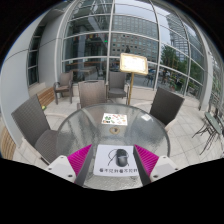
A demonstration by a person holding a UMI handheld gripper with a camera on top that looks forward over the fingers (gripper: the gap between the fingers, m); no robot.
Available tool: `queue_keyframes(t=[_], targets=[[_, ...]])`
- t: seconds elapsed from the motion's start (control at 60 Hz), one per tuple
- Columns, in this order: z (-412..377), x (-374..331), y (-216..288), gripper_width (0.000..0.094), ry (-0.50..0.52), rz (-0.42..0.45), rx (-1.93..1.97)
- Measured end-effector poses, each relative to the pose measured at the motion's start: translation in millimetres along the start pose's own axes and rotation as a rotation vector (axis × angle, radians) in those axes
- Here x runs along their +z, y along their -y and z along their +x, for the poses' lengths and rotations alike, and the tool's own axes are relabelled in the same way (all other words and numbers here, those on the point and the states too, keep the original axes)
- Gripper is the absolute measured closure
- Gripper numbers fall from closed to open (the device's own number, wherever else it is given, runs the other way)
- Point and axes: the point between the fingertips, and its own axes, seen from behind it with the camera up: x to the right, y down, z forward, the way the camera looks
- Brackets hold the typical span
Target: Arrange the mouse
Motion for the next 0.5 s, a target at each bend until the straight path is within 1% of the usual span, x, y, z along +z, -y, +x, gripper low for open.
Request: queue_keyframes(t=[0.067,0.183,0.5], targets=[[2,-3,-8,0.0132,-0.008,-0.005,-0.006],[7,-14,-6,0.0133,-0.018,0.000,-0.012],[2,-19,-1,0.0135,0.000,0.018,-0.003]])
